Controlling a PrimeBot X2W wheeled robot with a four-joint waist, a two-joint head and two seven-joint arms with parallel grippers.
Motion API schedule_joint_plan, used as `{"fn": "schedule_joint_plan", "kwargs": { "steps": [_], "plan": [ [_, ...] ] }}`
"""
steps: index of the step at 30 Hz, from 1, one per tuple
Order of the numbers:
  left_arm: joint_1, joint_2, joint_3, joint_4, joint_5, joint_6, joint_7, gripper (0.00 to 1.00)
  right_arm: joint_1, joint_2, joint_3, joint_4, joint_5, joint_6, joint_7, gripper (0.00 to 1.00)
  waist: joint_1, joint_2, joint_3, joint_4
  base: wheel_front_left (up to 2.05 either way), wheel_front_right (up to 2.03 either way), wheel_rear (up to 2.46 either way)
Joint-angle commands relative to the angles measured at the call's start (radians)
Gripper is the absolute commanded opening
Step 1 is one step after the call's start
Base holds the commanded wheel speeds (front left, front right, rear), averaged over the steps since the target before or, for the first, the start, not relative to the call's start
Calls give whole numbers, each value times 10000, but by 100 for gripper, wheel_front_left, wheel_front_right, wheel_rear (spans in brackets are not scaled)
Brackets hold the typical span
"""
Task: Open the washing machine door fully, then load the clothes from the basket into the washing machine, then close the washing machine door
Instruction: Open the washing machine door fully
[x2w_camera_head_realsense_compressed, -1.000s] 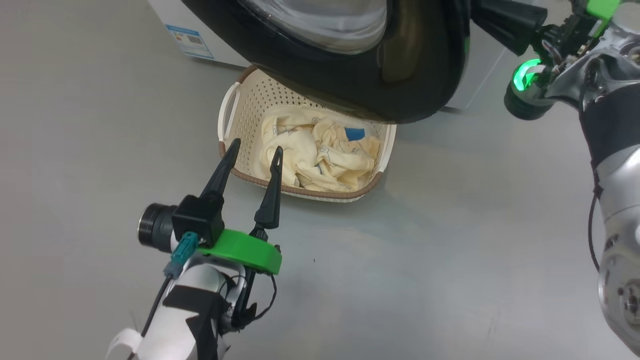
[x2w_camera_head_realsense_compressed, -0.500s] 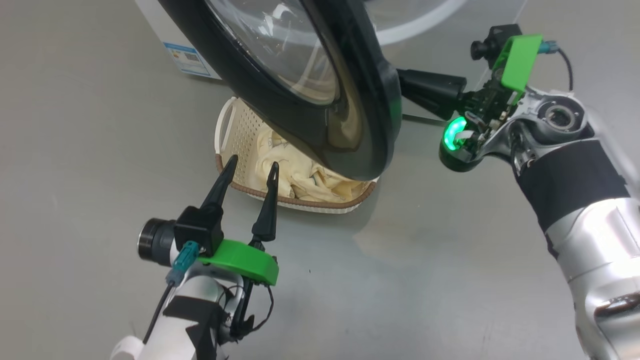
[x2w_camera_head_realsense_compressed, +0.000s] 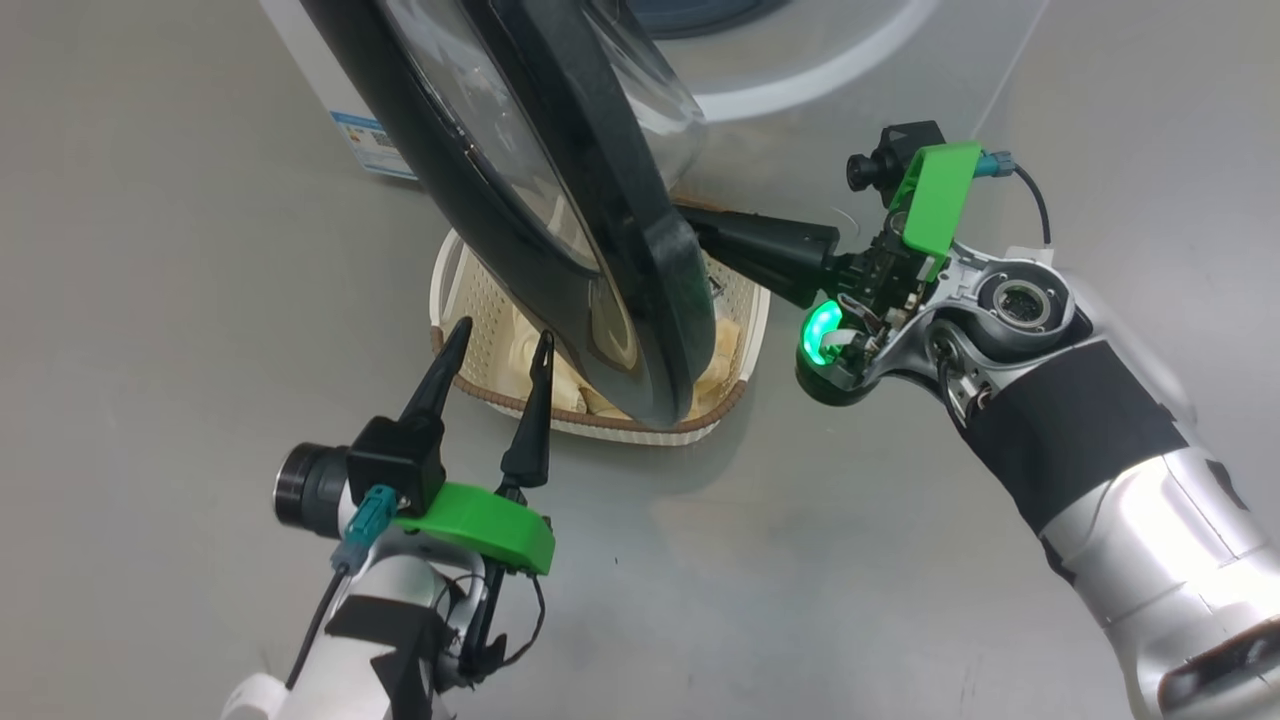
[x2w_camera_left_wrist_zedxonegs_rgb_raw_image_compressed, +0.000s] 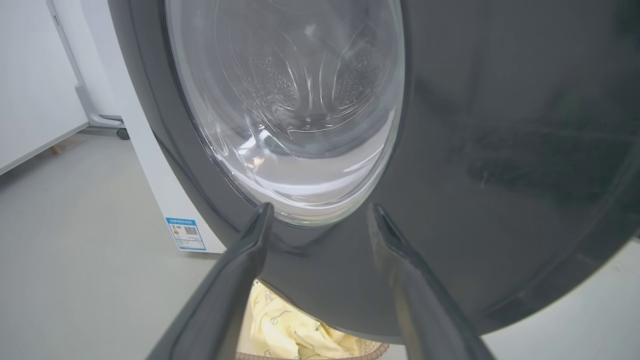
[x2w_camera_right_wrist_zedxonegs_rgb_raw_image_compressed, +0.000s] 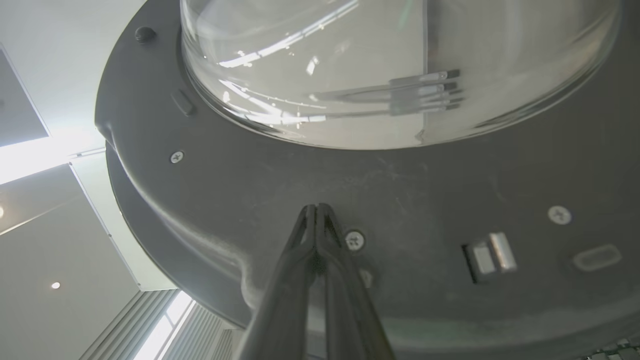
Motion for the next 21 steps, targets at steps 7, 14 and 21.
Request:
{"fn": "schedule_joint_plan", "kwargs": {
  "steps": [7,14,21],
  "plan": [
    [1,152,388,-145,-8,3,-67,100,244,246,328,-603,401,44,-656,0,1,0,-135,-70,0,0,0],
    [53,152,456,-138,9,0,-67,100,370,146,-24,-776,175,44,-2305,0,1,0,-191,-224,0,0,0],
    [103,152,523,-112,32,-22,-67,100,767,-287,-1010,-1552,-509,44,-4438,0,1,0,-347,-405,0,0,0]
  ]
}}
